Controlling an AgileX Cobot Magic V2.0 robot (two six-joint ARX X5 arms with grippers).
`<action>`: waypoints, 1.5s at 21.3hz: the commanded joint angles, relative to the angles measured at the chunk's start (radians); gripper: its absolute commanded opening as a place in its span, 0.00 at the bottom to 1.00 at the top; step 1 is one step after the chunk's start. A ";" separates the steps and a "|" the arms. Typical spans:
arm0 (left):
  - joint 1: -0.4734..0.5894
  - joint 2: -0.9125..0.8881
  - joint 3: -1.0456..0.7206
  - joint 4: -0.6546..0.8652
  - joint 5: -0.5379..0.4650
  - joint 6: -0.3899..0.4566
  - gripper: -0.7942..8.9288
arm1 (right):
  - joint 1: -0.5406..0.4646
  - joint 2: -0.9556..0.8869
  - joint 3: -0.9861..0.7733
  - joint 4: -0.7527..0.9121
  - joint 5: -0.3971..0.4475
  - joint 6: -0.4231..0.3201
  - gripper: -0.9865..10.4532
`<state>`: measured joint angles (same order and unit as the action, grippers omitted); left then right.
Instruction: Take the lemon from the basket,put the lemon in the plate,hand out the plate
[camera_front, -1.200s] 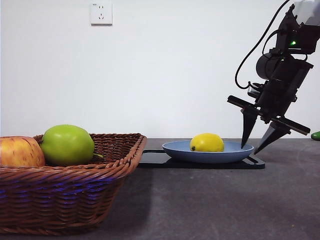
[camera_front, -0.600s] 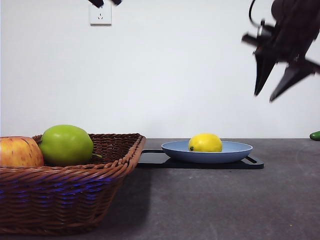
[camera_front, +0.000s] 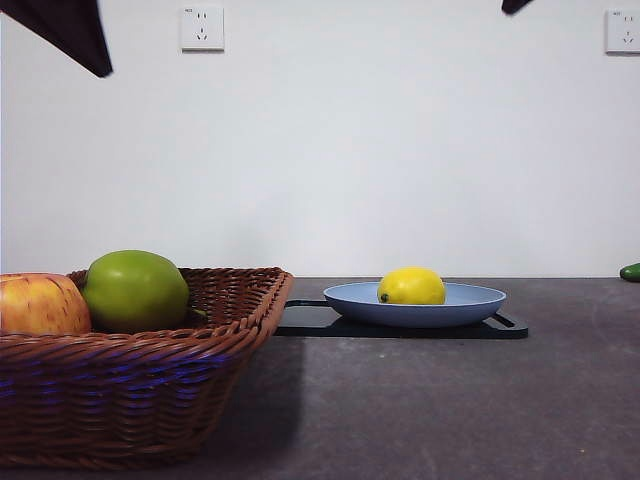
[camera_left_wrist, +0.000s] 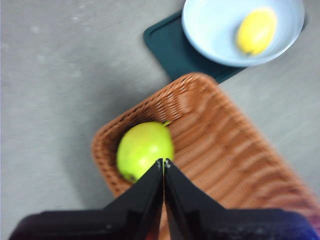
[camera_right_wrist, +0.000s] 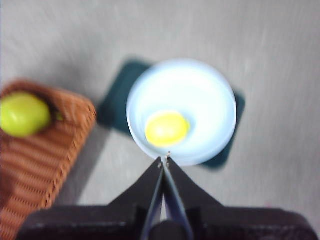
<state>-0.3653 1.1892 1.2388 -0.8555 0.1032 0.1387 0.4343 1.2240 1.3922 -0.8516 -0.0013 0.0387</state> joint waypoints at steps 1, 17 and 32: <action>0.095 -0.043 -0.034 0.039 0.175 0.022 0.09 | 0.050 -0.117 -0.158 0.158 0.047 0.040 0.09; 0.204 -0.694 -0.720 0.540 0.126 -0.139 0.09 | 0.155 -0.553 -0.895 0.729 0.247 0.143 0.09; 0.196 -0.737 -0.720 0.535 0.131 -0.139 0.09 | 0.155 -0.559 -0.895 0.729 0.246 0.143 0.09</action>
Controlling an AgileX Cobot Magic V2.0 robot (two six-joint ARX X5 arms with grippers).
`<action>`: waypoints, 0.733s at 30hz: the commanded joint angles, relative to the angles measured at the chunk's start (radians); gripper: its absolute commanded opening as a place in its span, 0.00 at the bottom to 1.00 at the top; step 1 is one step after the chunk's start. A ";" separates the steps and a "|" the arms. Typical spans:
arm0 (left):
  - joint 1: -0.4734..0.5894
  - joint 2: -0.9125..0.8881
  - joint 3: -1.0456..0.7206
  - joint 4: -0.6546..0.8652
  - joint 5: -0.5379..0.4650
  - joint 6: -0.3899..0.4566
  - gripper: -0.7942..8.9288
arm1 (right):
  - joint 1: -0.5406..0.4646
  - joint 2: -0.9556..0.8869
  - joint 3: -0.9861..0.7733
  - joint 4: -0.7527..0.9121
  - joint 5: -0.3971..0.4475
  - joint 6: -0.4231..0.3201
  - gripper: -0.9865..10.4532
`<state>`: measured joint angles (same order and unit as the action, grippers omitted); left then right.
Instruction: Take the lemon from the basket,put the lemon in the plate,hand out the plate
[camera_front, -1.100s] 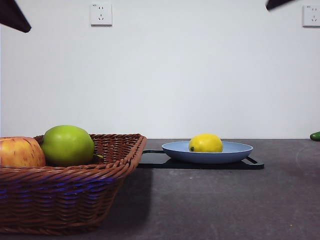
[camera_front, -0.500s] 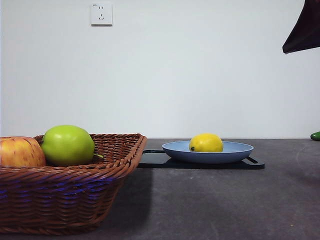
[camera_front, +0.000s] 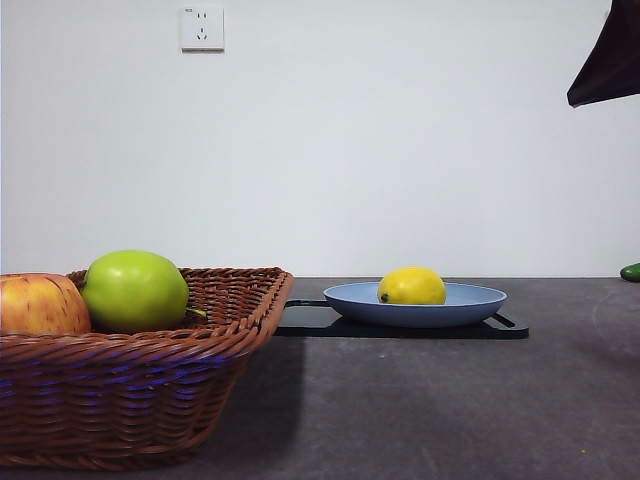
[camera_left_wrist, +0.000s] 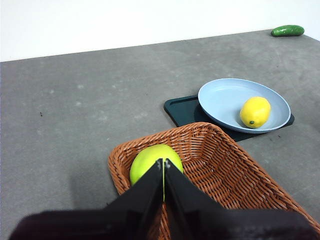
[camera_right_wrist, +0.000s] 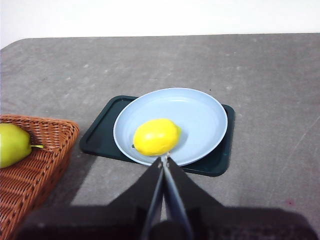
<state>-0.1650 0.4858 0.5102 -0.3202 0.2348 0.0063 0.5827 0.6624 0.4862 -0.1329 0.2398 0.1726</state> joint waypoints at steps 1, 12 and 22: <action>-0.004 -0.062 0.008 -0.013 0.002 -0.006 0.09 | 0.007 0.003 0.011 0.010 0.005 0.010 0.09; 0.098 -0.445 -0.173 0.002 -0.216 0.047 0.09 | 0.007 0.002 0.011 0.011 0.005 0.010 0.09; 0.129 -0.484 -0.428 0.135 -0.205 0.042 0.09 | 0.007 0.002 0.011 0.013 0.005 0.010 0.09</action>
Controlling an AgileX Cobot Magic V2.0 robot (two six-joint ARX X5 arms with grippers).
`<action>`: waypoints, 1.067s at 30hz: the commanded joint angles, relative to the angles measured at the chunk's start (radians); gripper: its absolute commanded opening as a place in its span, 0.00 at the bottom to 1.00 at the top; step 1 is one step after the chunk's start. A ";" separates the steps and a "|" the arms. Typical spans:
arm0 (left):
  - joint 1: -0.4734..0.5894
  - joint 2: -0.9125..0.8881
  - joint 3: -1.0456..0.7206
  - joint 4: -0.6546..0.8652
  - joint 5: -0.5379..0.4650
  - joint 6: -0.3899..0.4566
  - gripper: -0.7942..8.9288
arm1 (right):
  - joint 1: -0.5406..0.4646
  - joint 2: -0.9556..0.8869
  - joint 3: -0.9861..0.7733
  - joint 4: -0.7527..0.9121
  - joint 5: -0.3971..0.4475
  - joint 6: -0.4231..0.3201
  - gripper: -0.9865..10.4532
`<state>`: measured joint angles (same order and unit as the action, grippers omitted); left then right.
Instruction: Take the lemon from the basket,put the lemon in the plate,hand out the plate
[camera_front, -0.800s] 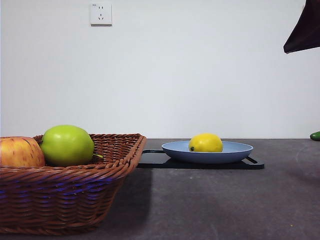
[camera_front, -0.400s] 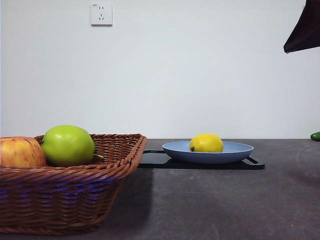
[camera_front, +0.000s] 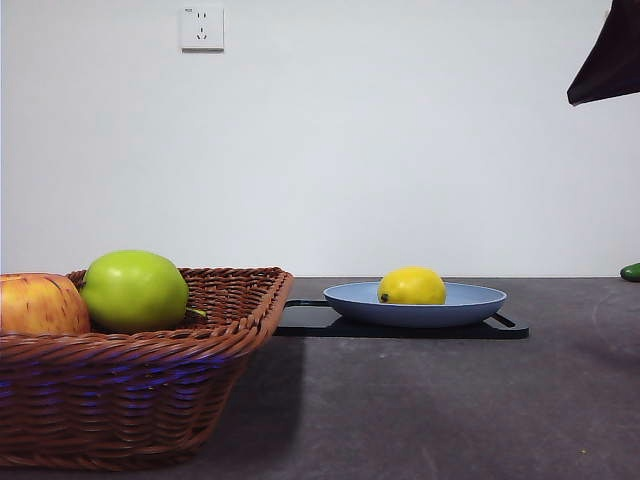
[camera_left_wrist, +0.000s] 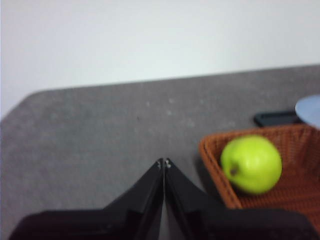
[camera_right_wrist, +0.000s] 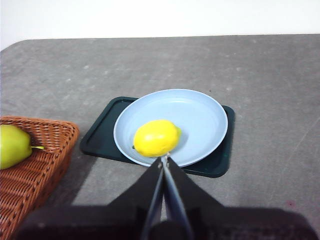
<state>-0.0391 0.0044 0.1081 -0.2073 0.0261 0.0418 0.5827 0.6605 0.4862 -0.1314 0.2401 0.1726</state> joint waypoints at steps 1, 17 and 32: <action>0.003 -0.003 -0.042 0.022 0.003 0.006 0.09 | 0.007 0.004 0.011 0.011 0.005 0.010 0.09; 0.003 -0.003 -0.101 0.056 0.003 0.007 0.09 | 0.007 0.004 0.011 0.011 0.005 0.010 0.09; 0.003 -0.003 -0.101 0.057 0.003 0.007 0.09 | 0.007 0.004 0.011 0.011 0.005 0.010 0.09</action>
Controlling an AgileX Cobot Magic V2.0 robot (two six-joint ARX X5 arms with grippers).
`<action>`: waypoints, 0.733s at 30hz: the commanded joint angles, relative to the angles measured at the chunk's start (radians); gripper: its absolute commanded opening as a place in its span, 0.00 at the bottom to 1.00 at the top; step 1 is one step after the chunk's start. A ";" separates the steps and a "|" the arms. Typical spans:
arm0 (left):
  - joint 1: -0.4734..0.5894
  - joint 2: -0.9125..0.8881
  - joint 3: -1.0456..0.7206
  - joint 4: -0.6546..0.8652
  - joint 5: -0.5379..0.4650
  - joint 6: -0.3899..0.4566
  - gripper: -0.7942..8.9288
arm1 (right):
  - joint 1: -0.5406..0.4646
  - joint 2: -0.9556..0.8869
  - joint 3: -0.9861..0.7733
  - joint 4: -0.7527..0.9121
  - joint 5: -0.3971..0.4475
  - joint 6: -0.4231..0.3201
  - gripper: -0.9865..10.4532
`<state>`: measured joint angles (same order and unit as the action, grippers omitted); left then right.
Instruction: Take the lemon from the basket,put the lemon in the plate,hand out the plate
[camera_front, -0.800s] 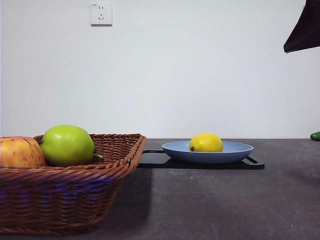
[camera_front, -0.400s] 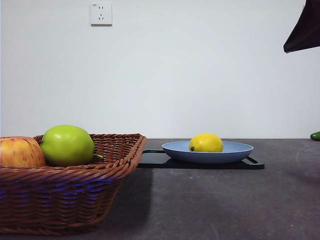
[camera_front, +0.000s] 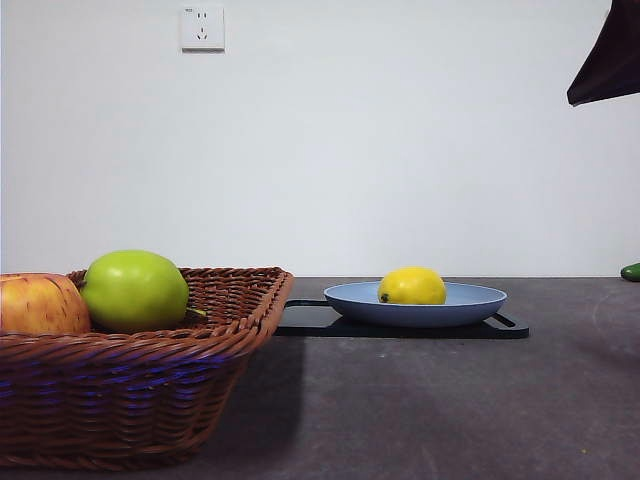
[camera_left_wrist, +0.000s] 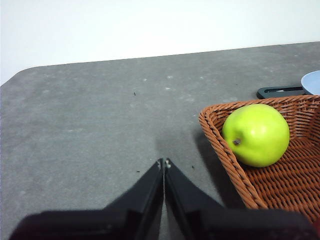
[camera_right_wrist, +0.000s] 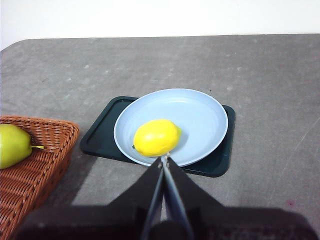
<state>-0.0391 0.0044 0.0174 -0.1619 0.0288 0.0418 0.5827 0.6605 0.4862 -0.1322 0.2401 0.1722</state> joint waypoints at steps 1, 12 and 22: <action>0.003 -0.003 -0.010 0.012 0.001 0.007 0.09 | 0.007 0.004 0.011 0.012 0.005 0.010 0.09; 0.003 -0.003 -0.010 0.012 0.001 0.007 0.09 | -0.233 -0.333 -0.100 -0.117 -0.146 -0.089 0.09; 0.003 -0.003 -0.010 0.012 0.000 0.007 0.09 | -0.472 -0.565 -0.379 -0.024 -0.320 -0.089 0.09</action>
<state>-0.0391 0.0044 0.0174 -0.1619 0.0288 0.0418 0.1131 0.1017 0.1230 -0.1768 -0.0780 0.0891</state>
